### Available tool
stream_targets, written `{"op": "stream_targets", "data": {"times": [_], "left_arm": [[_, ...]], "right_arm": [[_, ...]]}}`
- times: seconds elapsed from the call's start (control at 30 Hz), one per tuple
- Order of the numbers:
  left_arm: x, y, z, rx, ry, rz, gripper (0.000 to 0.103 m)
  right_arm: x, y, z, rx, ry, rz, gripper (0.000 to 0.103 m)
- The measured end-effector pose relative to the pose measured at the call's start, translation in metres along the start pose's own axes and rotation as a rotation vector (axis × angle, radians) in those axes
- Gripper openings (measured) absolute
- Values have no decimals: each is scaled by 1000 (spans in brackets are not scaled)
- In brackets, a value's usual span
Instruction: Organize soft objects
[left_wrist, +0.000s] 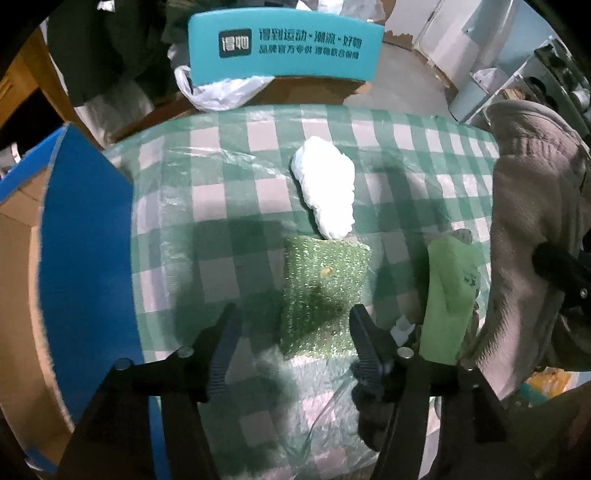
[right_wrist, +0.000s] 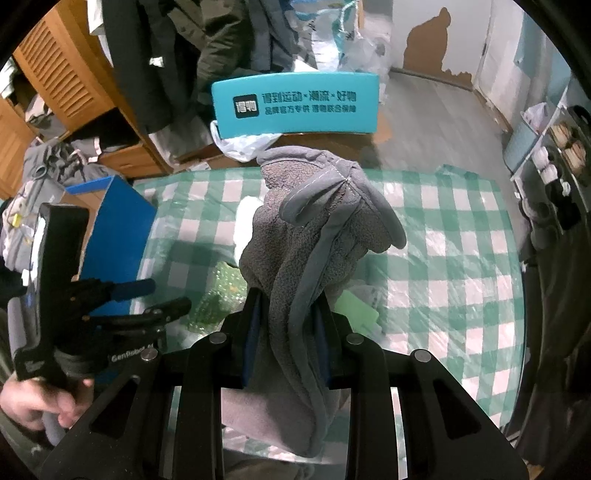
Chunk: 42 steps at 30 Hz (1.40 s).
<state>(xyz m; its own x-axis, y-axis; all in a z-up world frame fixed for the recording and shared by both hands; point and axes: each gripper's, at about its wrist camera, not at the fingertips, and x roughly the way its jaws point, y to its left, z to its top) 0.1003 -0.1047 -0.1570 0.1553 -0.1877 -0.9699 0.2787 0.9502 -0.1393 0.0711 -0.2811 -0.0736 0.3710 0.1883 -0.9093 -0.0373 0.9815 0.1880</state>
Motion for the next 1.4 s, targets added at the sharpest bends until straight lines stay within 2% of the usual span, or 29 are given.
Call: {"op": "stream_targets", "data": {"times": [0.27, 0.33, 0.6, 1.07, 1.17, 1.3, 1.37, 1.4], "left_arm": [[31, -14, 6, 6, 52, 25, 70], [36, -17, 8, 5, 59, 27, 74], [54, -29, 11, 20, 79, 63, 79], [82, -40, 9, 30, 124, 95, 79], [85, -43, 12, 29, 109, 102, 79], [85, -50, 6, 59, 84, 142, 65], [84, -50, 4, 66, 77, 142, 54], [83, -51, 4, 66, 78, 125, 45]], "right_arm": [[9, -19, -8, 31, 24, 9, 25], [12, -22, -9, 38, 31, 9, 25], [30, -33, -20, 45, 81, 0, 25], [37, -36, -20, 48, 97, 9, 26], [37, -36, -20, 49, 94, 10, 26], [38, -36, -20, 53, 93, 12, 26], [38, -36, -19, 53, 92, 13, 26], [38, -35, -19, 53, 92, 13, 26]]}}
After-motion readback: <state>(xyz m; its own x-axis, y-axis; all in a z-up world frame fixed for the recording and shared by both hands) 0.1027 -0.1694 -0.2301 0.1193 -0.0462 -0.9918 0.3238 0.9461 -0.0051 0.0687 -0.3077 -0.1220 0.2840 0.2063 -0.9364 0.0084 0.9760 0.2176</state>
